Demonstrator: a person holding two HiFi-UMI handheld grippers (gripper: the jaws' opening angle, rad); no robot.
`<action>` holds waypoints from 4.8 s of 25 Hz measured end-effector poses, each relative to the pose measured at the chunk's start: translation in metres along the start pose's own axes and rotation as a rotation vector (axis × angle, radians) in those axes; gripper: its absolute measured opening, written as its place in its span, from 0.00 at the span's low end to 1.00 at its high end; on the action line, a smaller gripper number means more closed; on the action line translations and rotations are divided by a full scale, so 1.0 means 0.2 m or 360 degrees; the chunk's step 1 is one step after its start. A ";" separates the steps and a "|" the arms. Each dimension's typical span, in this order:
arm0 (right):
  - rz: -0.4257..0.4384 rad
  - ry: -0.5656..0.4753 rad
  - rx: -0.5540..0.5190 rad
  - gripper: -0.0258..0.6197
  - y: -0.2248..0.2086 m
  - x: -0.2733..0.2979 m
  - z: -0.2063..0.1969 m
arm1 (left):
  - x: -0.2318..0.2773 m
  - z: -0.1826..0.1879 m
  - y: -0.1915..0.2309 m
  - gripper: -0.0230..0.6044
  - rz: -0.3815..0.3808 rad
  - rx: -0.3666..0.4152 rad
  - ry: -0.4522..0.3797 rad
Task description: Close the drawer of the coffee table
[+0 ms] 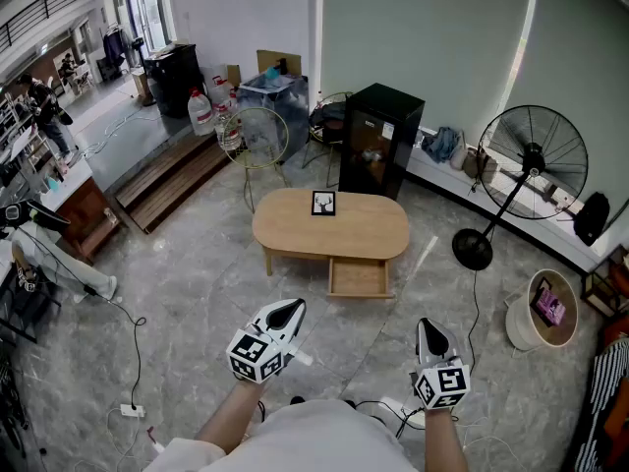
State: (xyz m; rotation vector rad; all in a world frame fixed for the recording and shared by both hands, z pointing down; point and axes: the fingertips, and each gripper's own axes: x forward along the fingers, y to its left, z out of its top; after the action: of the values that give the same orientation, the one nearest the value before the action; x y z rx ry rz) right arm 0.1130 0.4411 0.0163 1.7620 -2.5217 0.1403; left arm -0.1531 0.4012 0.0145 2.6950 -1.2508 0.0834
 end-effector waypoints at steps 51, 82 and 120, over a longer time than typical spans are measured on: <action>-0.0078 0.0017 0.0076 0.06 0.33 0.19 -0.08 | -0.13 -0.13 0.32 0.05 -0.0111 -0.0062 0.0085; 0.0059 0.0139 0.0143 0.06 -0.55 0.90 -0.19 | 0.94 -0.08 0.42 0.05 0.0034 -0.0077 0.0169; -0.0151 0.0329 0.0186 0.06 -0.76 1.92 -0.34 | 1.81 -0.17 1.20 0.05 -0.0256 -0.0070 0.0394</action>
State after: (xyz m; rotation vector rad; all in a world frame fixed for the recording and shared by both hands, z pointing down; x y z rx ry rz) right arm 0.1229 0.0383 0.1299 1.7997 -2.3240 0.4486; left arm -0.1017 -0.0171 0.1234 2.6372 -0.9515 0.3522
